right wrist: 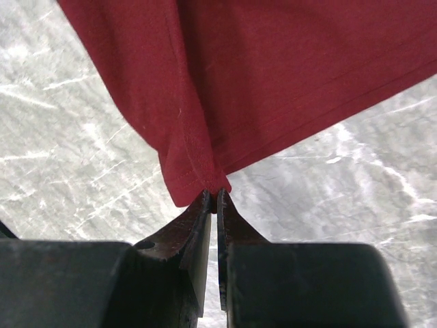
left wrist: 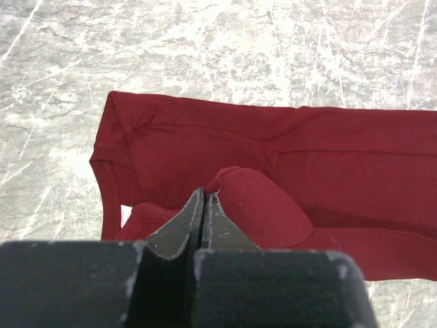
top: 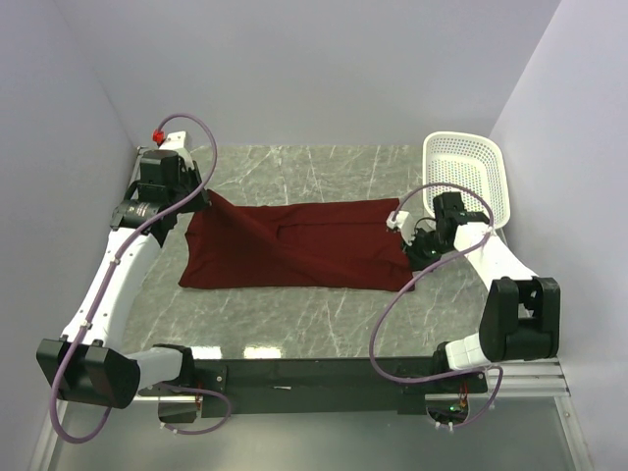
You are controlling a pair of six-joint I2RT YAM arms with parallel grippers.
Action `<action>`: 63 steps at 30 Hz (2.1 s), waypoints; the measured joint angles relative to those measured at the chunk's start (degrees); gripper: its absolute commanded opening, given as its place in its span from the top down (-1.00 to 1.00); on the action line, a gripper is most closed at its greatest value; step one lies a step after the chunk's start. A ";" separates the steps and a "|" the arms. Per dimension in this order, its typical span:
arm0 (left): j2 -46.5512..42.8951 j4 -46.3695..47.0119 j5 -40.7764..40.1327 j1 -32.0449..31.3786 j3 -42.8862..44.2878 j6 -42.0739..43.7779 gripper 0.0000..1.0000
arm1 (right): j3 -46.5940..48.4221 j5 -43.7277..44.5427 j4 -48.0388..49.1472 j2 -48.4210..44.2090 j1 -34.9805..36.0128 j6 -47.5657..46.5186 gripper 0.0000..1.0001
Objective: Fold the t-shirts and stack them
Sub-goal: Fold the tshirt
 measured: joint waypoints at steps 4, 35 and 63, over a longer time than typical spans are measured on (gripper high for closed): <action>0.33 0.09 0.07 0.00 0.00 -0.02 0.99 | 1.27 0.07 1.03 0.24 0.00 1.62 0.74; 7.91 1.44 1.90 0.04 3.04 0.00 0.99 | 4.96 0.37 5.31 5.55 -0.11 7.06 0.70; 17.05 2.45 3.54 0.04 10.60 0.42 0.99 | 4.92 1.92 6.71 6.14 -1.99 8.90 0.69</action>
